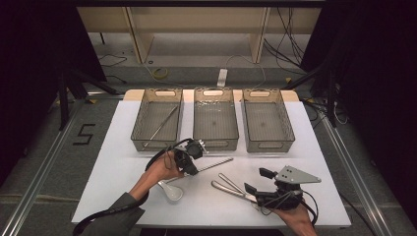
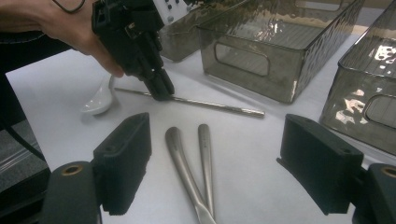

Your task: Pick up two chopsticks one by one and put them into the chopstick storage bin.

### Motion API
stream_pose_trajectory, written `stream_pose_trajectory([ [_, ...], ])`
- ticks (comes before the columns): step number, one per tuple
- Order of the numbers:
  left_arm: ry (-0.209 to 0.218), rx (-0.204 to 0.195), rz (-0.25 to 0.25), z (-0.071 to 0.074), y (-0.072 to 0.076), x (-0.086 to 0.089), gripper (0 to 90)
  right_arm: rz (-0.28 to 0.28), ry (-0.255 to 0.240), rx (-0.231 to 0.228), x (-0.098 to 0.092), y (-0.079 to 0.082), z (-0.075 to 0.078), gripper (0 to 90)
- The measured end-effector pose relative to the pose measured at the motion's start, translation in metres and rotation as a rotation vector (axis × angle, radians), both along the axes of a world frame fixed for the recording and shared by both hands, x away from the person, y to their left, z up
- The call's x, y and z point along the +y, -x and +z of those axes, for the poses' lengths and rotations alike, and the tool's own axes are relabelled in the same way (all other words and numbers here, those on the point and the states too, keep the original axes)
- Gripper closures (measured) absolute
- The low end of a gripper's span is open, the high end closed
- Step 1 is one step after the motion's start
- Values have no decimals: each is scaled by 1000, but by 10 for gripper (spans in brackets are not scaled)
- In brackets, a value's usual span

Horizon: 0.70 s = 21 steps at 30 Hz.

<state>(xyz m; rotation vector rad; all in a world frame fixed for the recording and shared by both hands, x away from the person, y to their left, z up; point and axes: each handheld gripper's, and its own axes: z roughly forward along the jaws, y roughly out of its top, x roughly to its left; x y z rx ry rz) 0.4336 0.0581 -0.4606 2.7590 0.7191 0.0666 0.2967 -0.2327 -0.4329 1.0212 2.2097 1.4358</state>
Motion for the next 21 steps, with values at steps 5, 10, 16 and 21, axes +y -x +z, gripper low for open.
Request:
stream_pose_trajectory([
  [5, -8, -11, -20, 0, 2, -1, 804, 0, 3, 1, 0, 0, 0, 256],
  [10, -4, -16, -42, 0, 3, -1, 835, -3, 4, -1, 0, 0, 0, 256],
  [16, -4, -23, -71, 0, 3, 0, 852, -2, 6, 0, 1, 0, 0, 256],
  [21, 2, -47, -77, -1, 5, -1, 855, -4, 3, -2, 0, 0, 1, 257],
])
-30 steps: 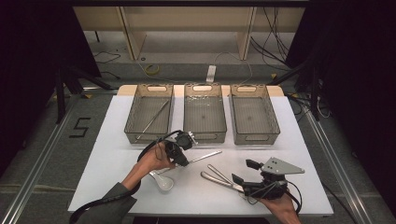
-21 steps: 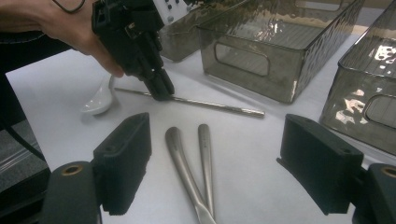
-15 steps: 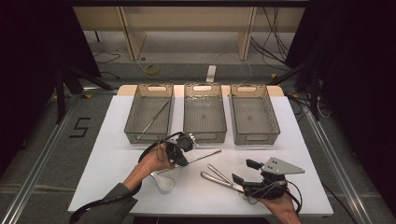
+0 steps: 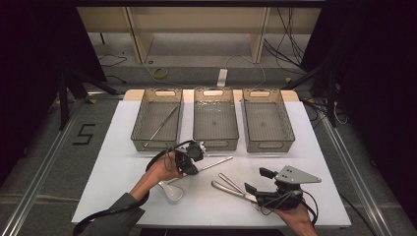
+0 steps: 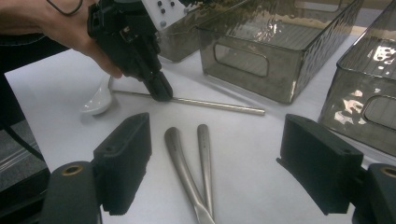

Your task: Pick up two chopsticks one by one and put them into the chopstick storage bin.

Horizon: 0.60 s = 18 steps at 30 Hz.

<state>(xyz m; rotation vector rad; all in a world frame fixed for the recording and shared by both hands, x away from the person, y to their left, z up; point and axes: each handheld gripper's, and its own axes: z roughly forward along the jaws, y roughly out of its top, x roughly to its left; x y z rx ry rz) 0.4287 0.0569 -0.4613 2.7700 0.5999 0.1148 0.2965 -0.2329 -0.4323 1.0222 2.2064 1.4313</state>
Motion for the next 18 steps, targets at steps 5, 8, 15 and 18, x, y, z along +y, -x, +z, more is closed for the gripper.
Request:
stream_pose_trajectory([
  [5, 12, 5, 4, 1, -2, 1, 855, 0, 2, -1, 0, 0, 0, 257],
  [8, 34, 2, 9, 5, -2, 2, 856, 0, 3, 0, 0, 0, 0, 257],
  [15, 80, -18, 8, 19, 0, 5, 857, -1, 3, -2, 0, 0, 0, 257],
  [18, 91, -21, 5, 25, 1, 6, 857, -1, 3, 1, 0, 0, 0, 257],
])
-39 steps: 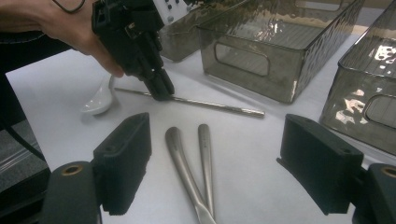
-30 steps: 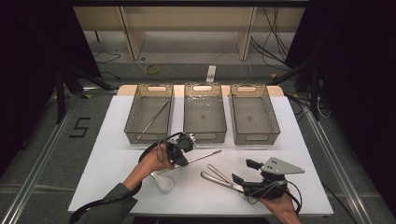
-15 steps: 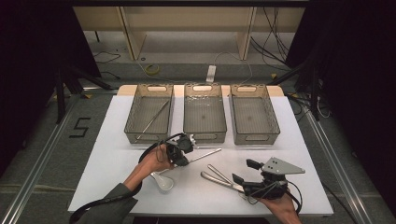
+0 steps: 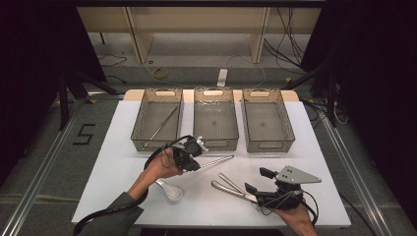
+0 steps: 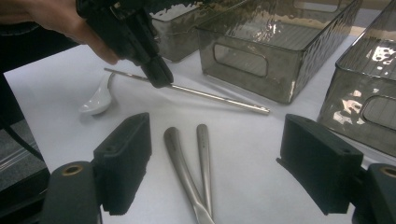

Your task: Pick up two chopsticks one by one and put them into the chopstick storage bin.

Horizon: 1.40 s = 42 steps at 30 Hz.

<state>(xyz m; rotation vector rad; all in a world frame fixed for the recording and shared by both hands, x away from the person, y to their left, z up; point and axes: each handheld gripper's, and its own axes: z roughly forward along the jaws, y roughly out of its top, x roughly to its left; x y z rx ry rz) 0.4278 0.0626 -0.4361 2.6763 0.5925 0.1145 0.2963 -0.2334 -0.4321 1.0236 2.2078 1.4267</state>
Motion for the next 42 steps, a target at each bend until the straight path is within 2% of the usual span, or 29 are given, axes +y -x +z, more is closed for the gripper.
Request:
stream_pose_trajectory([
  [6, 25, -4, -11, 13, 5, -1, 857, 0, -1, -1, 0, 0, 0, 257],
  [12, 63, -6, -25, 31, 9, 1, 857, -2, 2, 2, 0, 0, 0, 257],
  [14, 80, -18, -5, 36, 10, 2, 857, -4, 1, 0, -1, 0, 0, 257],
  [19, 116, -33, 6, 50, 10, 11, 857, -7, -1, -4, -1, 0, 0, 257],
  [23, 162, -37, 23, 63, 8, 21, 857, -8, 4, 0, -1, 0, 0, 257],
  [24, 185, -51, 37, 65, 7, 24, 857, -9, 4, 0, -1, 0, 0, 257],
  [26, 211, -51, 52, 72, 5, 32, 857, -10, 5, -1, -1, 0, 0, 257],
  [28, 246, -61, 92, 79, 2, 42, 857, -11, 4, -2, -2, 0, 0, 257],
  [33, 287, -108, 181, 94, -9, 68, 857, -16, 4, -4, -3, 0, 0, 258],
  [35, 299, -113, 218, 95, -16, 77, 857, -19, 3, -5, -2, -1, 0, 257],
  [42, 306, -117, 367, 90, -52, 109, 857, -18, -5, -9, -3, -1, 0, 258],
])
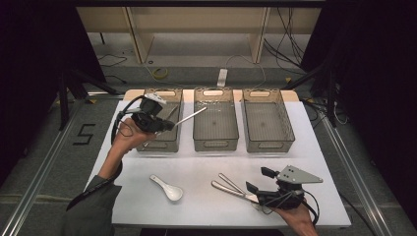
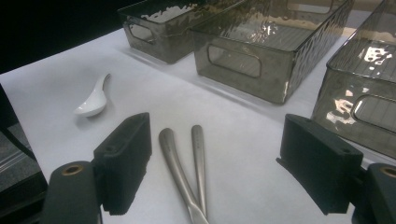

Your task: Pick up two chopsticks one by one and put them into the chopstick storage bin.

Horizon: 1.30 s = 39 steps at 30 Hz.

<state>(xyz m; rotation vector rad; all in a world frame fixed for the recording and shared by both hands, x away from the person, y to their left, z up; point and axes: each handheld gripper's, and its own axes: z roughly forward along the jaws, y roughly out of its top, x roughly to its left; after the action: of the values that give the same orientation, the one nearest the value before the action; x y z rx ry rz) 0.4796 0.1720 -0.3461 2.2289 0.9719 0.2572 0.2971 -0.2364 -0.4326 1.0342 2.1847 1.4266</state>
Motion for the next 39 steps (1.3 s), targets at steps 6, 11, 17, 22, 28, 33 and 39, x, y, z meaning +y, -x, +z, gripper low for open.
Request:
stream_pose_trajectory([
  [6, -11, -13, 87, -1, -18, 16, 856, 4, 1, 5, 0, 0, -1, 257],
  [11, 0, -19, 134, -3, -30, 25, 856, 0, -3, 4, 0, 0, 0, 256],
  [17, -12, -17, 212, -13, -45, 34, 856, 2, -5, 2, 0, 0, 0, 257],
  [22, -6, -9, 249, -23, -51, 38, 856, 5, -5, 3, -1, 0, 0, 257],
  [28, -7, -9, 279, -38, -55, 39, 856, 6, -6, 2, 0, 0, 0, 257],
  [33, -3, -9, 296, -47, -57, 39, 854, 7, -6, 2, 0, 0, 0, 257],
  [39, 10, 3, 318, -58, -61, 38, 851, 7, -9, 4, 0, 0, 0, 259],
])
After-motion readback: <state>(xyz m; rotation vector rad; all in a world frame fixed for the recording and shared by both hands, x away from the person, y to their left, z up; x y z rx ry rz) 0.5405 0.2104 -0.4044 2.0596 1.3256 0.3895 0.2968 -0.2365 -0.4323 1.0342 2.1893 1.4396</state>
